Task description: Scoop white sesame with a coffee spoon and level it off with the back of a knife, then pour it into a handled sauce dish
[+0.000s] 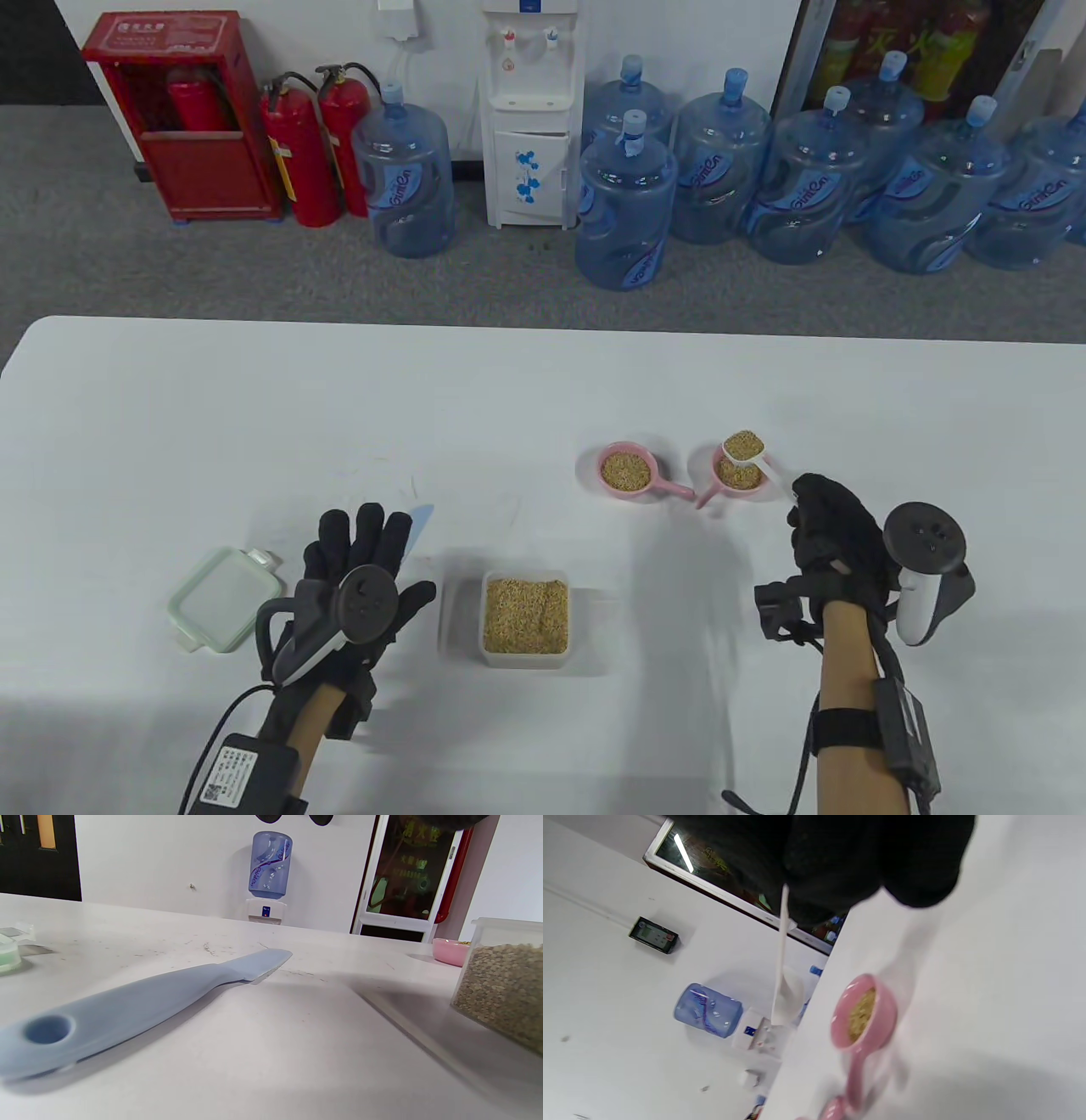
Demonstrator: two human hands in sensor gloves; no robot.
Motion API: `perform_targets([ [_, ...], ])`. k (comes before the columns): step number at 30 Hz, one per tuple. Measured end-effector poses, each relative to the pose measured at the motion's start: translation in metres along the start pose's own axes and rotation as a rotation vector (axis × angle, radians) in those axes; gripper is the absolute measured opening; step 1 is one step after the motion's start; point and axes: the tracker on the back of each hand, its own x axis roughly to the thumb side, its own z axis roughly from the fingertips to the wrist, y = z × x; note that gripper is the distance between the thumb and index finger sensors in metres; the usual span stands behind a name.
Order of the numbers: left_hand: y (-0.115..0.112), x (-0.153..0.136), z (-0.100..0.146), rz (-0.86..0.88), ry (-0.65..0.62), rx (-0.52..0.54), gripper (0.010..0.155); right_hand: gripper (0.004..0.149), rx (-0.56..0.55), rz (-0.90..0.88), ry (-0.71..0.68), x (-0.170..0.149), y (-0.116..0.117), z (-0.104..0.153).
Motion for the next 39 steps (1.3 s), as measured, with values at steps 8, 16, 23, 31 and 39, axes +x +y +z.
perform_targets([
  [8, 0.000, -0.002, -0.001, -0.008, 0.007, -0.012, 0.080, 0.043, -0.074, 0.359, -0.055, 0.013, 0.019, -0.008],
  [16, 0.000, -0.002, -0.002, -0.015, 0.005, -0.019, 0.080, 0.043, -0.161, 0.718, -0.203, 0.035, 0.035, -0.003],
  [23, 0.001, -0.002, -0.002, -0.021, 0.005, -0.028, 0.078, 0.044, -0.194, 0.950, -0.342, 0.046, 0.054, 0.008],
  [31, 0.000, -0.002, -0.003, -0.021, 0.003, -0.031, 0.079, 0.045, -0.237, 1.225, -0.553, 0.054, 0.073, 0.025],
  [39, -0.001, -0.002, -0.004, -0.021, -0.003, -0.032, 0.079, 0.045, -0.291, 1.480, -0.728, 0.048, 0.086, 0.040],
])
